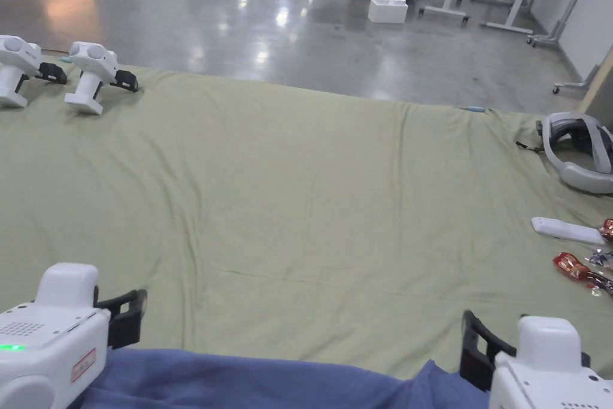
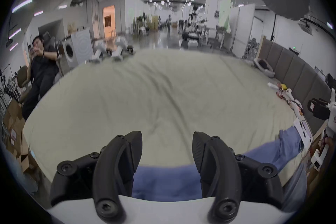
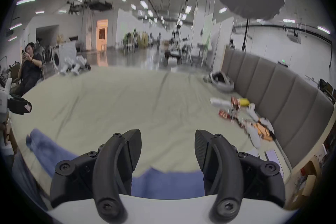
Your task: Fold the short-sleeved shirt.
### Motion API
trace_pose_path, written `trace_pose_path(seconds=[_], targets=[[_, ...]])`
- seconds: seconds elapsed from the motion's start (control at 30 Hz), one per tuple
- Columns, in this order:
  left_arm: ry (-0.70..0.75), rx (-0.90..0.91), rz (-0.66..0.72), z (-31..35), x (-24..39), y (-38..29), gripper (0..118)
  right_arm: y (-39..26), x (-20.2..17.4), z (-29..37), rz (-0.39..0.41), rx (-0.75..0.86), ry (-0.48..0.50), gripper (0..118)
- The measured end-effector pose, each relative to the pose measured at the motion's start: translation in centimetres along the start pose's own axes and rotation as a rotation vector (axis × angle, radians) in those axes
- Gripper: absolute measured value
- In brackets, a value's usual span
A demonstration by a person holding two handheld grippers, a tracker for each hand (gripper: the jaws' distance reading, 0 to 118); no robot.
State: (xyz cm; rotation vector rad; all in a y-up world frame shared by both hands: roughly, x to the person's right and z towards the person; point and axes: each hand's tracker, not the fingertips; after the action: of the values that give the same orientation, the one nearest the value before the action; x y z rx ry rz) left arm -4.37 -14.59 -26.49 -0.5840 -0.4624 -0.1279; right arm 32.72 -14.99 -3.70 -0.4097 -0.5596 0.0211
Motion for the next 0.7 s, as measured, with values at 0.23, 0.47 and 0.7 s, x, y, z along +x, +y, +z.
trace_pose_path(seconds=[0.23, 0.47, 0.7], targets=[[0.087, 0.258, 0.007, 1.3, 3.6, 2.5, 25, 2.9, -5.3, -0.4, -0.046, 0.223, -0.026, 38], [0.086, 0.366, 0.027, 1.3, 3.1, 3.3, 1, 4.9, -6.7, 0.2, -0.115, 0.31, -0.021, 7], [0.02, 0.339, 0.024, 1.1, 1.2, 3.2, 1, 5.3, -6.8, 0.1, -0.109, 0.313, -0.011, 6]])
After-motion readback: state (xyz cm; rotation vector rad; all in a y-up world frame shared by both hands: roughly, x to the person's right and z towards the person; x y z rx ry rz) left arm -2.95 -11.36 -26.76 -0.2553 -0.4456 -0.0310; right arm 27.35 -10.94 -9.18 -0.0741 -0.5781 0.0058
